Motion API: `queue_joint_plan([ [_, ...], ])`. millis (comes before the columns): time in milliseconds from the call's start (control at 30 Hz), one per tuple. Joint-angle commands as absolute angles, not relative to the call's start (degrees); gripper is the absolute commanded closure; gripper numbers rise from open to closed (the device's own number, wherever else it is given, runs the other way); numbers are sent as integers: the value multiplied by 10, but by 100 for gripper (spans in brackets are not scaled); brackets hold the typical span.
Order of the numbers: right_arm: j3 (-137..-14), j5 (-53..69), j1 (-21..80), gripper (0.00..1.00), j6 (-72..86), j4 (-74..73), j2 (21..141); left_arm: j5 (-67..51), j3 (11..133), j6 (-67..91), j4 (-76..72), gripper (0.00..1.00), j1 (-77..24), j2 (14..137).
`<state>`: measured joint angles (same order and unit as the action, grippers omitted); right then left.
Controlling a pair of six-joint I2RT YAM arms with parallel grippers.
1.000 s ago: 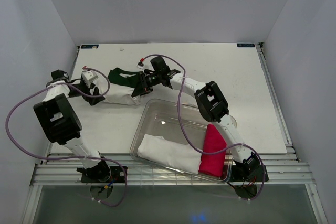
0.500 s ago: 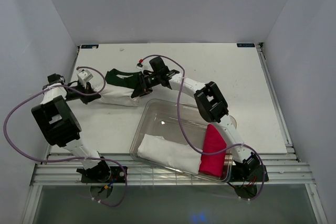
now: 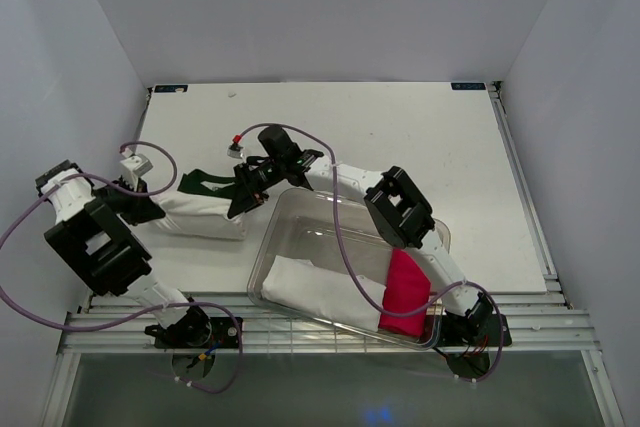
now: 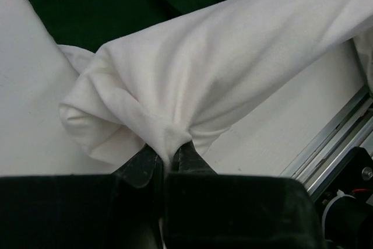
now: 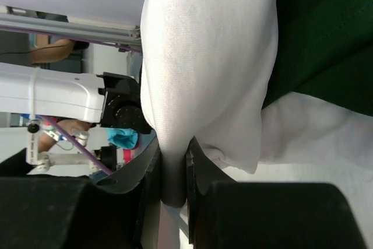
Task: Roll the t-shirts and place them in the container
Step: Roll the T-shirt to the center of the board.
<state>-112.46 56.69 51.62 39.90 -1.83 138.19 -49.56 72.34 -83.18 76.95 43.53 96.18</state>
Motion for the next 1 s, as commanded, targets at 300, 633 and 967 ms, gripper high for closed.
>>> queue_joint_plan([
  [300,-1170,539,449,92,509,56,1438,-536,808,-685,757,99,388,1044],
  [633,-1169,450,431,26,500,35,1455,-483,817,-513,644,99,347,1097],
  [967,-1193,382,429,11,412,-55,1414,-472,838,-461,619,96,329,1108],
])
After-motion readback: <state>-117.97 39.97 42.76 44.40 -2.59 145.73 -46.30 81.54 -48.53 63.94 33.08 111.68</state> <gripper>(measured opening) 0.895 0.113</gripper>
